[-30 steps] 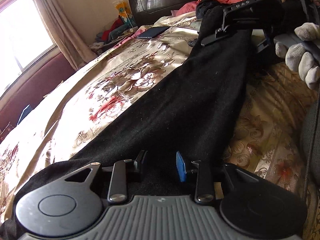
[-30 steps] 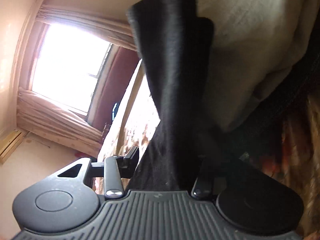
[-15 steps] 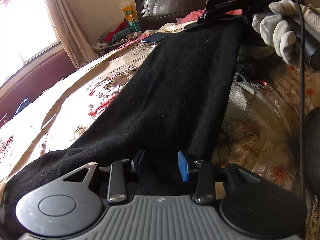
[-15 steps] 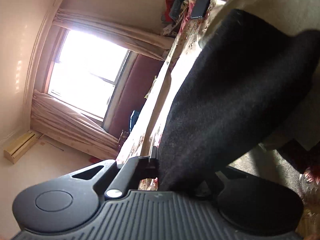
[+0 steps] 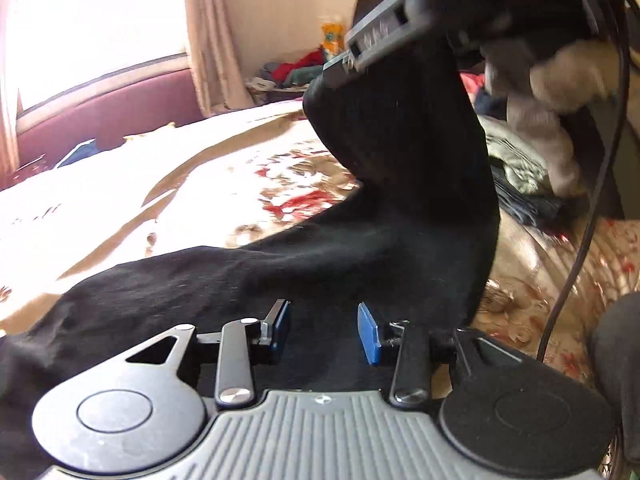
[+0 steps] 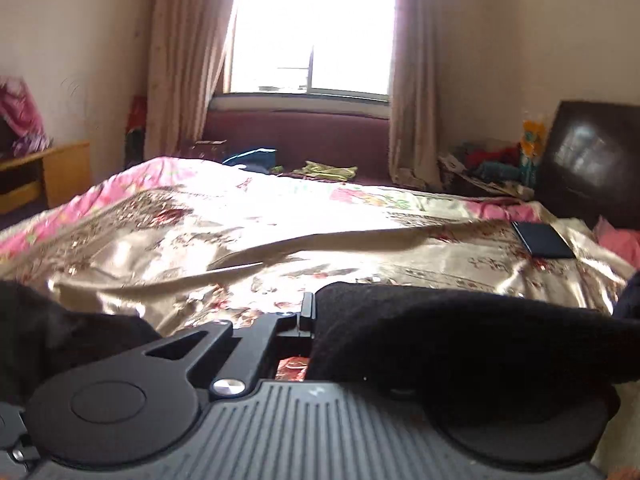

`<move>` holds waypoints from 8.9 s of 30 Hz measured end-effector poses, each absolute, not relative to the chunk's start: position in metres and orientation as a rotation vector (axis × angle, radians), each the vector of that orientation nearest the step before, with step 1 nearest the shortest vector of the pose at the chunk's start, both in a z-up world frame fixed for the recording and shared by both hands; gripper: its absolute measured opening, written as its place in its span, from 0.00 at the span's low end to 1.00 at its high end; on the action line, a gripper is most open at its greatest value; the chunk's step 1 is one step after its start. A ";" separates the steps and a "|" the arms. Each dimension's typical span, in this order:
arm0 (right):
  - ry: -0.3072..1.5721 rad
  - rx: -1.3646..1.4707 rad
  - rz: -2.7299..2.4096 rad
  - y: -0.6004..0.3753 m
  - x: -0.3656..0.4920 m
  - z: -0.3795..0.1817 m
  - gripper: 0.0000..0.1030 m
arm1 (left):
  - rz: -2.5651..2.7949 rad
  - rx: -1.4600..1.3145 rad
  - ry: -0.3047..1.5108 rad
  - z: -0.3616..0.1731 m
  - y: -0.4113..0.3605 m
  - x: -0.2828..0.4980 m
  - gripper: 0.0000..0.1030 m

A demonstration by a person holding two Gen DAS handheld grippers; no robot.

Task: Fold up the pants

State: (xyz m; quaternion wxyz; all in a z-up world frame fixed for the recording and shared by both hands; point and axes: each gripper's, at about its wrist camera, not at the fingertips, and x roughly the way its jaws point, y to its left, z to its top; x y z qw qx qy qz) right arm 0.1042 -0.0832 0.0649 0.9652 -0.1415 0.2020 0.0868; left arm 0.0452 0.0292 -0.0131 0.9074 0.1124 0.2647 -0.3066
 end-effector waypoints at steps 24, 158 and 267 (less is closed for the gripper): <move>0.410 -0.922 0.596 0.129 0.075 -0.046 0.26 | -0.315 -0.047 0.639 -0.045 0.229 0.009 0.51; 0.810 -0.252 1.056 0.200 0.214 -0.033 0.19 | 0.127 -0.633 0.534 -0.061 0.322 0.018 0.23; 0.943 0.862 0.370 -0.250 0.131 -0.044 0.11 | -0.712 0.091 0.720 -0.021 0.061 0.071 0.49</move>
